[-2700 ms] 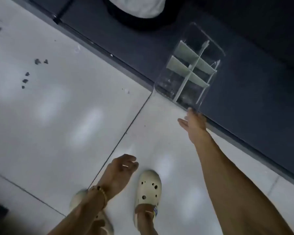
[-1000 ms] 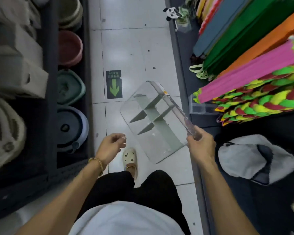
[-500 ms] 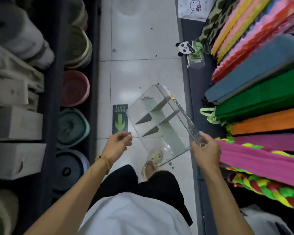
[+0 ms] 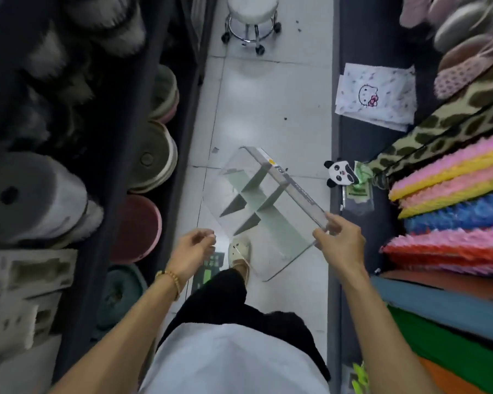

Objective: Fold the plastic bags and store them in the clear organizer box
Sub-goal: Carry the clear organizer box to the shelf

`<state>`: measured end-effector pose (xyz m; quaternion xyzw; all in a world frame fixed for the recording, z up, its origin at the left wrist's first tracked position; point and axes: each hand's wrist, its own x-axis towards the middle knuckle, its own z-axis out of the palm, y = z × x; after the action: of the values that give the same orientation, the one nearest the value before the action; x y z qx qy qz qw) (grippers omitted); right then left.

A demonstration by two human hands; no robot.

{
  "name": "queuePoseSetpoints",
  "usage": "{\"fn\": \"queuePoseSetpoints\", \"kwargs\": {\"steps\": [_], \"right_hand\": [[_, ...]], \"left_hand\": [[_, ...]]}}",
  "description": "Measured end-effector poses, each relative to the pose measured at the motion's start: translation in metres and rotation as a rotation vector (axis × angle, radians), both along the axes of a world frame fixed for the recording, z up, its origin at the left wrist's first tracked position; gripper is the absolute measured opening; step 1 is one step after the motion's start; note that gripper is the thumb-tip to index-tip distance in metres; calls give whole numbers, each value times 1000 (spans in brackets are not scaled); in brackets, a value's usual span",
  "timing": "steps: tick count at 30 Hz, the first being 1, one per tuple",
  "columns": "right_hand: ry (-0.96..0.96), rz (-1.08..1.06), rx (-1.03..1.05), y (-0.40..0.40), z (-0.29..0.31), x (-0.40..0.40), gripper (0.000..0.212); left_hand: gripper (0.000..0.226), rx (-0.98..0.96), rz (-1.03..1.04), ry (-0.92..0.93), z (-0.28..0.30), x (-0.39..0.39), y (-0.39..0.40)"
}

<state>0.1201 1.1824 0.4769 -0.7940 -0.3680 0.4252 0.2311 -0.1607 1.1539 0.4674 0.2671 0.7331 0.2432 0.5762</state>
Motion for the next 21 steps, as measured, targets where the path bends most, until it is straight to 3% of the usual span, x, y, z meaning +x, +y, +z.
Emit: {"fn": "queuePoseSetpoints", "kwargs": {"steps": [11,16,21], "right_hand": [[-27,-342,-58,235,11,67,54],[47,-369,-41,389,-11,69,58],[41,-231,-23,574,-3,53,55]], "left_hand": [[19,133,-279,-39,32,58,362],[20,71,-217,-7,16,60,486],[16,-29,-46,20,10,39,596]]}}
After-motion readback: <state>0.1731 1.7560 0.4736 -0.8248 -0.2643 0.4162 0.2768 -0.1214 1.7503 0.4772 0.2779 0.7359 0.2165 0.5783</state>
